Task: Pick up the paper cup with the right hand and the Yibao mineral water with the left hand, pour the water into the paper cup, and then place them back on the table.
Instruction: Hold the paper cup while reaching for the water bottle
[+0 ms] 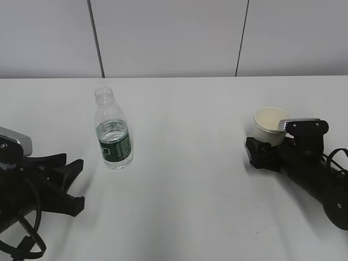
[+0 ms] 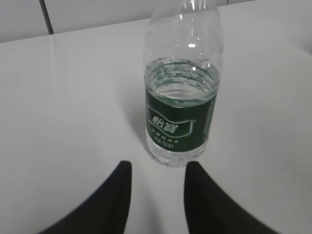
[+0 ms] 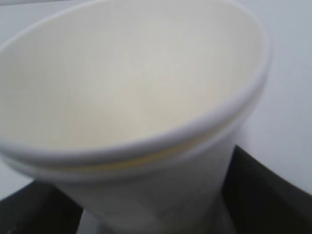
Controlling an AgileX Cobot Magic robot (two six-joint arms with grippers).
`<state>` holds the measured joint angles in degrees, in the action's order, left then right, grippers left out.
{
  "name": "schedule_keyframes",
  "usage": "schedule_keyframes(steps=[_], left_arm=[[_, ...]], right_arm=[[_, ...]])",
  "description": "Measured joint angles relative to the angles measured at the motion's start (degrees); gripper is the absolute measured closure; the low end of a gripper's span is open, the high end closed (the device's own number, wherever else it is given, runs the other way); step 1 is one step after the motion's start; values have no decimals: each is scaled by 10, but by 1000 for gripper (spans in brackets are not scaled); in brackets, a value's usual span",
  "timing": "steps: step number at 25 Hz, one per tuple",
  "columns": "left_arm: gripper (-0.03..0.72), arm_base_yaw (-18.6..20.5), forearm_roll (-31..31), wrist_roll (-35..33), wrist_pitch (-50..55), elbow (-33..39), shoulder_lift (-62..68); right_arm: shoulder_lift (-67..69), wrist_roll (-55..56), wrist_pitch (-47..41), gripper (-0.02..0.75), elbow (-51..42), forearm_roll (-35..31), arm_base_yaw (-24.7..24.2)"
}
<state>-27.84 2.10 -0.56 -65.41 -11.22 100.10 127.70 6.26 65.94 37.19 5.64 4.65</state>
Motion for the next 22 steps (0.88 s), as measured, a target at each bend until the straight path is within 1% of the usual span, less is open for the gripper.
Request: schedule_keyframes(steps=[4, 6, 10, 12, 13, 17, 18, 19, 21, 22], left_arm=[[450, 0, 0, 0, -1, 0, 11], [450, 0, 0, 0, -1, 0, 13], [450, 0, 0, 0, -1, 0, 15], [434, 0, 0, 0, -1, 0, 15], [418, 0, 0, 0, -1, 0, 15], [279, 0, -5, 0, -1, 0, 15], [202, 0, -7, 0, -1, 0, 15], [202, 0, -7, 0, -1, 0, 15], [152, 0, -7, 0, -1, -5, 16], [141, 0, -7, 0, -1, -9, 17]], right_arm=[[1, 0, 0, 179, 0, 1, 0], [1, 0, 0, 204, 0, 1, 0], [1, 0, 0, 216, 0, 1, 0], [1, 0, 0, 217, 0, 1, 0], [1, 0, 0, 217, 0, 1, 0], [1, 0, 0, 217, 0, 4, 0], [1, 0, 0, 217, 0, 12, 0], [1, 0, 0, 217, 0, 12, 0], [1, 0, 0, 217, 0, 21, 0], [1, 0, 0, 217, 0, 24, 0]])
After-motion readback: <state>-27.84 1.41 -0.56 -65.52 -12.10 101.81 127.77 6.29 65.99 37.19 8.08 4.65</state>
